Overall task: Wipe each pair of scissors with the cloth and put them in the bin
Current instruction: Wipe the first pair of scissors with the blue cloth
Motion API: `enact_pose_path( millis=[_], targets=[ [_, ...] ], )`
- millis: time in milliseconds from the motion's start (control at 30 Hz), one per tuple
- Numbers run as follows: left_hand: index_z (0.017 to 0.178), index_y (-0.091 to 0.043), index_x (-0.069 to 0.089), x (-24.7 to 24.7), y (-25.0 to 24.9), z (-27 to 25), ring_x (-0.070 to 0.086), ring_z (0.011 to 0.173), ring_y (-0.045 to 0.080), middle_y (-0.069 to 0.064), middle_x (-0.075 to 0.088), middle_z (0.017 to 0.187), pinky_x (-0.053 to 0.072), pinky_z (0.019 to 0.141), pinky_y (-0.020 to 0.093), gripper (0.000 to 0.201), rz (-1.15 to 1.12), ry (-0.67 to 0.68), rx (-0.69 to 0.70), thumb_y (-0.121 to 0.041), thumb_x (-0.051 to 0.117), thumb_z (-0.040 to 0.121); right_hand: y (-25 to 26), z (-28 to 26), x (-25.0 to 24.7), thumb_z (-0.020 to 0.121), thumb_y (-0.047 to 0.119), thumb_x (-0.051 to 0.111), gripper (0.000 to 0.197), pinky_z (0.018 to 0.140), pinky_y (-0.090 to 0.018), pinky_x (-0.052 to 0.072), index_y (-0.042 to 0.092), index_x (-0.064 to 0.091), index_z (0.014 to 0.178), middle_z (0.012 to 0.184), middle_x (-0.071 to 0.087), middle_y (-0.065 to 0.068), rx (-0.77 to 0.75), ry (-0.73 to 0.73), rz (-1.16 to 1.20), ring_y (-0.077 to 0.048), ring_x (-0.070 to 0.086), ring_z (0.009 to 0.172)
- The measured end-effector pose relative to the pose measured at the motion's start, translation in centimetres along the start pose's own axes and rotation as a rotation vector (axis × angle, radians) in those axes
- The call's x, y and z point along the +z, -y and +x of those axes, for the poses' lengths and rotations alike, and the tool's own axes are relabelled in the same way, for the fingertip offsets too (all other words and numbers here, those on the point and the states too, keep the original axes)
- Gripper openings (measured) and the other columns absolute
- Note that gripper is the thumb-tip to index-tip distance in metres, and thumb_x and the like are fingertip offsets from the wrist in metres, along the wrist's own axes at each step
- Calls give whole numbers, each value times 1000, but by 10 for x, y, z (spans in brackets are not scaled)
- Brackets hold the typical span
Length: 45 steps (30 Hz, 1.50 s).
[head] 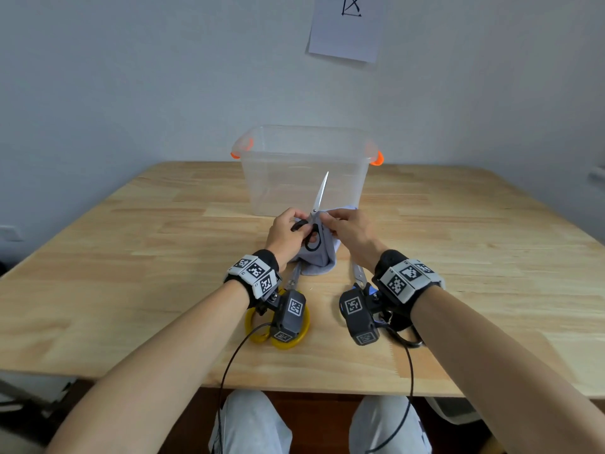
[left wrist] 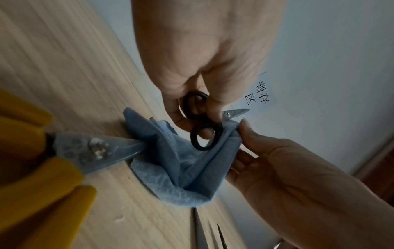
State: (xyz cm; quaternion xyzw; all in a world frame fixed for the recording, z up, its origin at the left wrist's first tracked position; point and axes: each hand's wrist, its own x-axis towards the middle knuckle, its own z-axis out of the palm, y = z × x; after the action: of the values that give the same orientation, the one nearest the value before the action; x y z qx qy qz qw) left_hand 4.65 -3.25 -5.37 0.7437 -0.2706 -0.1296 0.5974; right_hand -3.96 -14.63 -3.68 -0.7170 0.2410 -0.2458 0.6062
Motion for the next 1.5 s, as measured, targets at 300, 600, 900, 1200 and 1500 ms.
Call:
enact_pose_path(
  millis=[300,600,900,1200,1500],
  targets=[
    [94,-16,56,-1,8,12,66,90,26,10,69,97,56,81,38,10,1,20,51,-7,60,97,-12,12,3,101,8,54,18,66,-22,53,2,71,100,78,68,-8,-29,59,98,-15,64,70],
    [96,-11,52,4,22,22,61,90,21,8,65,95,52,81,36,8,-59,78,96,-8,48,103,-28,25,12,90,14,72,24,73,-32,59,-7,68,102,76,68,-13,-60,1,117,-19,66,65],
    [96,-7,50,6,21,29,60,86,22,22,65,99,51,82,40,10,-117,136,158,-3,44,104,-26,38,2,86,39,75,29,82,-50,57,10,77,88,82,74,-18,-113,-4,-55,-32,71,79],
    [98,-3,50,3,17,31,64,84,30,26,66,95,53,86,49,5,-65,151,201,-5,48,103,-19,35,-4,90,18,72,22,68,-33,58,-4,76,89,76,72,-20,-190,68,83,-24,68,67],
    [104,-14,55,10,22,28,64,100,32,21,66,107,52,98,46,8,-89,142,64,-7,54,100,-29,37,-16,91,2,66,15,84,-37,58,-10,72,99,78,72,-16,-143,208,179,-25,69,69]
  ],
)
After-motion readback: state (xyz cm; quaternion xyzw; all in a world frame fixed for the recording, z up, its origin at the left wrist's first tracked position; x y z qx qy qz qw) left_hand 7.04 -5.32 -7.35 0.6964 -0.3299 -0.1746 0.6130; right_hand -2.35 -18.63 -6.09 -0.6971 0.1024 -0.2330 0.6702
